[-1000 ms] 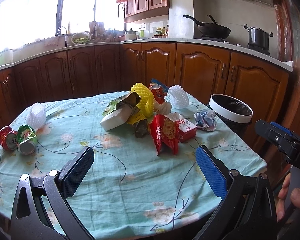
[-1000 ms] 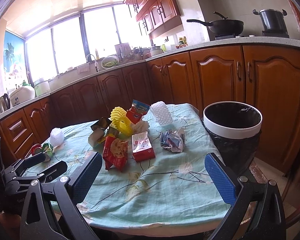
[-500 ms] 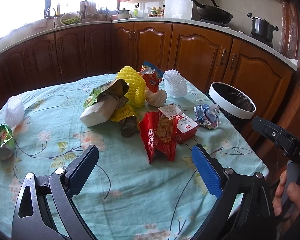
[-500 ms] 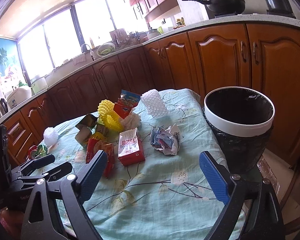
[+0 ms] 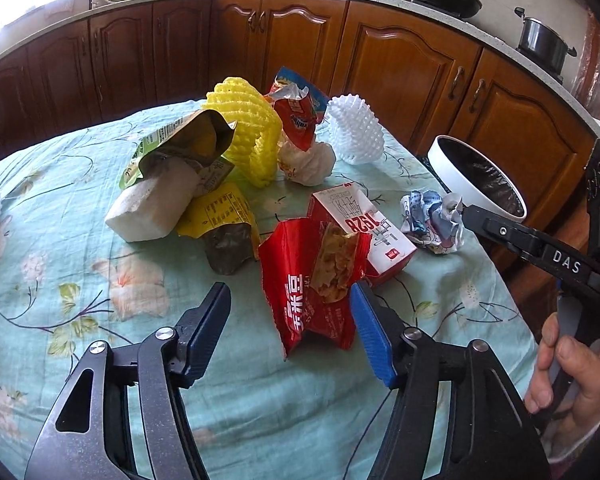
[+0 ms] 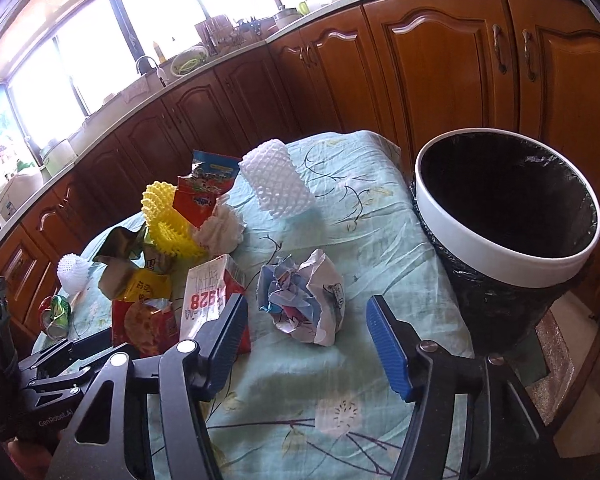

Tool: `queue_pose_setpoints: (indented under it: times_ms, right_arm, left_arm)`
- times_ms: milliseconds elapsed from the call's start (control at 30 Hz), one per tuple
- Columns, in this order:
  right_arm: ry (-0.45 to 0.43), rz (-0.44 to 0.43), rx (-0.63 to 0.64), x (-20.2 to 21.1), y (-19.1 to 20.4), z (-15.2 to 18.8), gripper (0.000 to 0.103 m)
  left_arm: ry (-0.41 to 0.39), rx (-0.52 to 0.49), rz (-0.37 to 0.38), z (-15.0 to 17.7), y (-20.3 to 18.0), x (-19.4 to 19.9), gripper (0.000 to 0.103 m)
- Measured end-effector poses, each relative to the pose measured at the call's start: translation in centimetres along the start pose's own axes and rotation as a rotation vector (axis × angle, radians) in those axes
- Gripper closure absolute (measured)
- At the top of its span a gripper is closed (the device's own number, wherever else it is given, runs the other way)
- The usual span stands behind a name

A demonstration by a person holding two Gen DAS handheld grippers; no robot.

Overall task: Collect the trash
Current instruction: 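Grasp the red chip bag with the left tool while the right grasps the crumpled foil wrapper, then carry both items over the black bin and open both tools to drop them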

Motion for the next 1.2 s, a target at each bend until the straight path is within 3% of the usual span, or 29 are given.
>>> queue_pose_setpoints:
  times_ms: [67,133,233,300,767,1200]
  right_arm:
    - [0.022,-0.002,0.000,-1.0,-0.1,-0.1,0.046]
    - [0.046,-0.008,-0.005,-1.9,-0.2,0.0,0.052]
    - [0.065,-0.014,-0.004,-2.7,-0.3,0.2,0.075]
    - [0.059,-0.023,0.001,-2.4,-0.3,0.3,0.085]
    - [-0.041,-0.034,-0.025,3.1,-1.6,-0.5,0.089]
    - [-0.094,0.083,-0.120,6.6,-9.1,-1.9,0.089]
  left_arm:
    - [0.016,0.010,0.012,-0.1,0.3,-0.6,0.050]
    - [0.033,0.022,0.031,0.1,0.4,-0.9,0.062]
    - [0.051,0.031,0.056,0.2,0.4,-1.5,0.084]
    - [0.046,0.019,0.064,0.3,0.1,-1.4,0.089]
    - [-0.036,-0.063,0.146,-1.9,-3.8,2.4,0.092]
    - [-0.010,-0.174,0.236,-5.0,-11.1,-0.8,0.092]
Point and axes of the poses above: each gripper's, at about its wrist camera, not at the fingertips, and x roughly against the way its jaws point, y to its left, z to its underside, the point moved 3 cm from there along -x, roughly the way its jaws point, and after that the axes turned 5 degrees about z, right-handed, at the moved point
